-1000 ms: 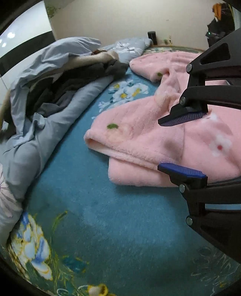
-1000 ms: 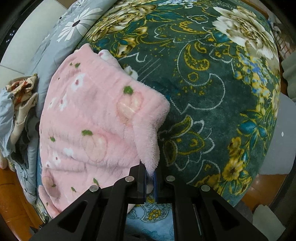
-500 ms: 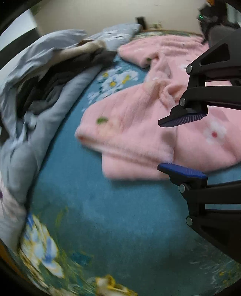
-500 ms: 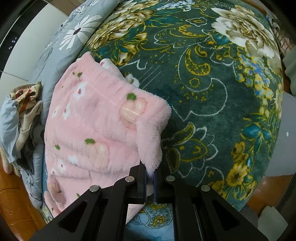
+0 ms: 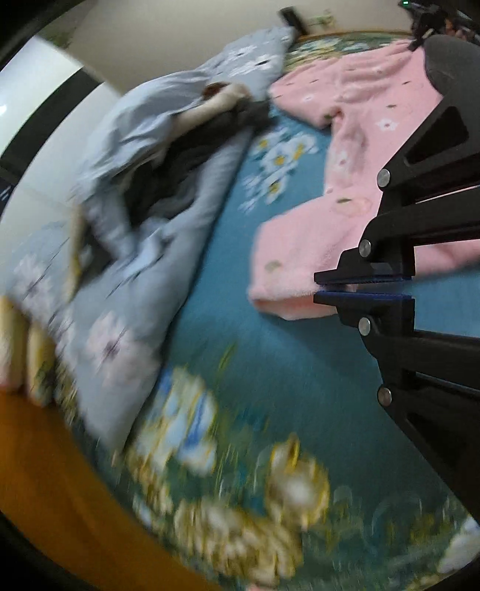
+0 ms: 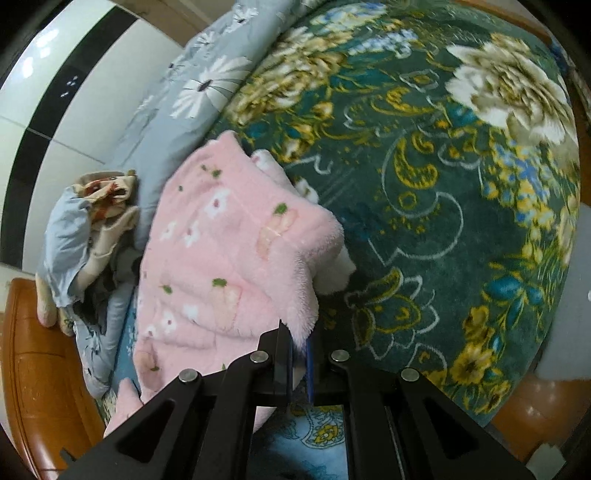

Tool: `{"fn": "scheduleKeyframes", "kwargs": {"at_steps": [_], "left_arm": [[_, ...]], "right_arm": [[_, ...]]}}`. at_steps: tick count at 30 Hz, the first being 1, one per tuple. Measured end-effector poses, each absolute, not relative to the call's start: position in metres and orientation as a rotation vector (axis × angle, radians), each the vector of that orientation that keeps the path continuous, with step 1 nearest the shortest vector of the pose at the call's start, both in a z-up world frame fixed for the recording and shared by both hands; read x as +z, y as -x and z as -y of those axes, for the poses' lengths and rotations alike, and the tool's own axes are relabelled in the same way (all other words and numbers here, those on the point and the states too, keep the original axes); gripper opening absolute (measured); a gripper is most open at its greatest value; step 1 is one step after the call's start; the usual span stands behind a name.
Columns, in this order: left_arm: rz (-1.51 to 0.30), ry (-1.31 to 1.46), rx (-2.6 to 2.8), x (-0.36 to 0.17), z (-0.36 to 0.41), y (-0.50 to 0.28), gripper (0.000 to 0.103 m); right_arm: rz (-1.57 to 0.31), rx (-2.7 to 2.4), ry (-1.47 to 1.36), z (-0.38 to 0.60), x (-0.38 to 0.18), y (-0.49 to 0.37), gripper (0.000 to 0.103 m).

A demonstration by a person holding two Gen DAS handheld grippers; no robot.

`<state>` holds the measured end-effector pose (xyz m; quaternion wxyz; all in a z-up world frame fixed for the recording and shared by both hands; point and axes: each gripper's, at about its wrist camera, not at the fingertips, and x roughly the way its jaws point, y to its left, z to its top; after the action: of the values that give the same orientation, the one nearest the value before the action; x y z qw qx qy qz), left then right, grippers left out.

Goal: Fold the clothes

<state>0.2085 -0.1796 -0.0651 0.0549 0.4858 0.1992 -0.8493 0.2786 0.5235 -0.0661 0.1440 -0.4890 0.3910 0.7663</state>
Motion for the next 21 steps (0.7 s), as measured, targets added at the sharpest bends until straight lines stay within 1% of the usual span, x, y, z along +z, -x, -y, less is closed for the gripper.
{"fn": "scheduleKeyframes", "kwargs": {"at_steps": [3, 6, 9, 12, 13, 16, 21], "left_arm": [[-0.603, -1.364, -2.530, -0.047, 0.218, -0.242, 0.004], [-0.563, -1.336, -2.437, -0.052, 0.253, -0.285, 0.004], [-0.543, -1.405, -2.272, -0.092, 0.278, -0.322, 0.004], [-0.645, -1.451, -2.124, -0.135, 0.296, -0.354, 0.004], [-0.657, -1.451, -2.110, -0.140, 0.299, -0.358, 0.004], [-0.643, -1.430, -2.118, -0.138, 0.303, -0.360, 0.004], [-0.663, -1.340, -2.192, -0.107, 0.316, -0.356, 0.004]], "right_arm": [[-1.127, 2.276, 1.350, -0.527, -0.050, -0.281, 0.005], [-1.115, 2.335, 1.272, -0.531, -0.039, -0.288, 0.005], [-1.047, 2.252, 1.341, -0.535, -0.065, -0.293, 0.005], [-1.071, 2.158, 1.397, -0.537, -0.091, -0.299, 0.005], [-1.080, 2.151, 1.395, -0.537, -0.092, -0.300, 0.005], [-1.075, 2.183, 1.359, -0.539, -0.077, -0.297, 0.005], [-1.065, 2.141, 1.330, -0.554, -0.072, -0.297, 0.004]]}}
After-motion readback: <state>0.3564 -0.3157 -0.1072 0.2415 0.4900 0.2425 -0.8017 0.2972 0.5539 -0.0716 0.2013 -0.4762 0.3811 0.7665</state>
